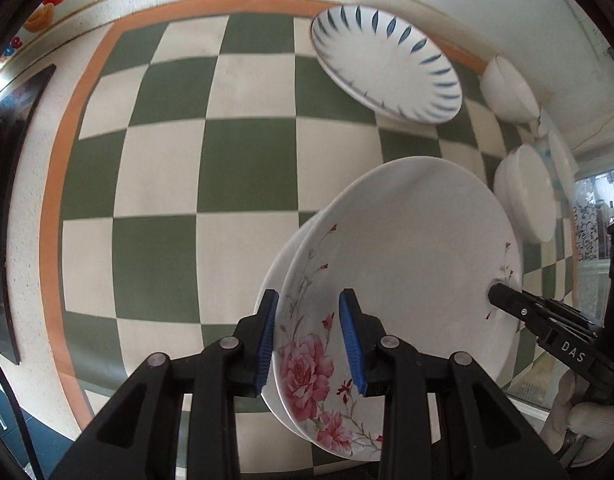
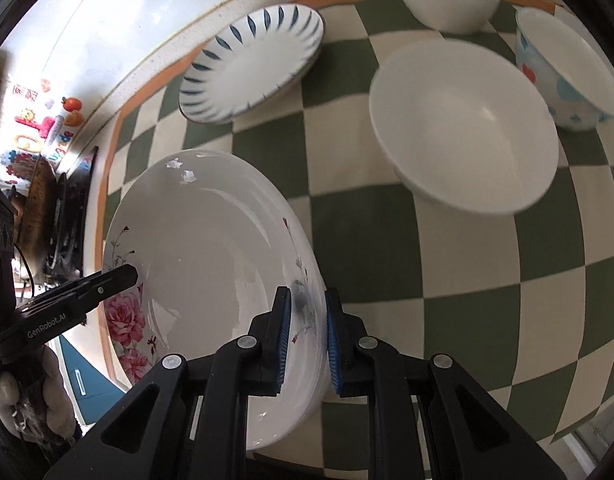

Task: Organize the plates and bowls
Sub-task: 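Lower the held plate onto the pink-flower plate and grip both rims together, then carry the two stacked plates with both tools toward the blue-striped plate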

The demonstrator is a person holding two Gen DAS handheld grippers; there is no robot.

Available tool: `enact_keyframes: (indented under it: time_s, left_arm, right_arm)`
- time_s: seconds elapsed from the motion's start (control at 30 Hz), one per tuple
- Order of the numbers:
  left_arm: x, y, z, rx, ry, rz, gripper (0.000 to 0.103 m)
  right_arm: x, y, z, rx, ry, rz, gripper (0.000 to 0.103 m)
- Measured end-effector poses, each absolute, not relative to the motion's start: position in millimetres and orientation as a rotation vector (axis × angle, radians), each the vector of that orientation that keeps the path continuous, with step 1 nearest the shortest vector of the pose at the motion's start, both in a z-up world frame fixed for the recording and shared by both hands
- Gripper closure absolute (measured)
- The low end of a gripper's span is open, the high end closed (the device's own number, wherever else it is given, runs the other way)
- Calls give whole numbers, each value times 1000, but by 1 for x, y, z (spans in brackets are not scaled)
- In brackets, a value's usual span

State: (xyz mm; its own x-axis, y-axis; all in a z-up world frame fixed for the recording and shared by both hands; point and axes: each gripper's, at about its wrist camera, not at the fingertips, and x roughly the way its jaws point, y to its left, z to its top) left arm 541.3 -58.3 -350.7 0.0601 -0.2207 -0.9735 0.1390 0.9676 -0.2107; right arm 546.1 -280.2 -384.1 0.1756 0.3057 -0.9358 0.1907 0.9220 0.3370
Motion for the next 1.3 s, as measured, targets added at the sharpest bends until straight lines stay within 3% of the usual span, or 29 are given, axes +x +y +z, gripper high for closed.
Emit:
enact_keyframes:
  time_s: [0.93,1.3]
  left_arm:
    - [540,-61,-373,-46,1675,-291,73]
    - [548,-43,-372,-164,1757,-302,73]
  right_arm:
    - [554,-277,-401,411,1473,55,85]
    - [559,-270,-410,413,1508,64,85]
